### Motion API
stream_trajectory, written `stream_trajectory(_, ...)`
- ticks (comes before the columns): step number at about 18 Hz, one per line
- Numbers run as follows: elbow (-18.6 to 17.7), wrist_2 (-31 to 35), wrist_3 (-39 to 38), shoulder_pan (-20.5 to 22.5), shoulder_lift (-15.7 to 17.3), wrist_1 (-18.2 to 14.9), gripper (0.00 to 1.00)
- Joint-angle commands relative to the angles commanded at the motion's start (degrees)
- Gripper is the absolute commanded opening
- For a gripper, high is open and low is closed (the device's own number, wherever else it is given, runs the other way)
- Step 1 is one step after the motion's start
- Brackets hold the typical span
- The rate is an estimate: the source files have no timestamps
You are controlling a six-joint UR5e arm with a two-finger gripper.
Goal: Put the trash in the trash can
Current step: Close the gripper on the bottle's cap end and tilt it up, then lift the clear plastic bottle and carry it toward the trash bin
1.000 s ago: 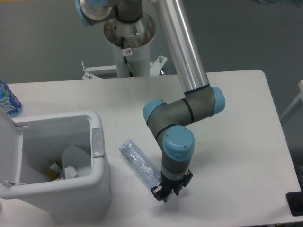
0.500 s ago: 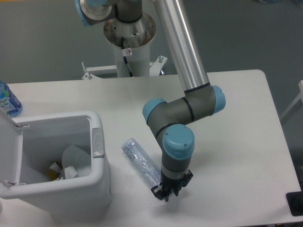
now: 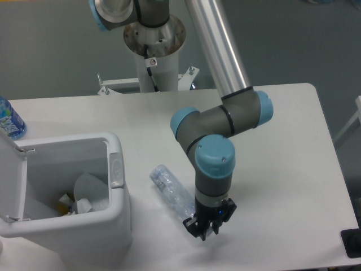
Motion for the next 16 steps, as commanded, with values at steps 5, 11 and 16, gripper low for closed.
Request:
stream_trajectory(5,0.00,-0.09,2.28,1.93,3.59,0.09,0.22)
stream_trajectory(11,5.00,-1.23,2.65,4.75,7.73,0.18,0.22)
stream_trajectory(16,9.31,-4.21,-3.23,5.10,11.24,1.41,0.22)
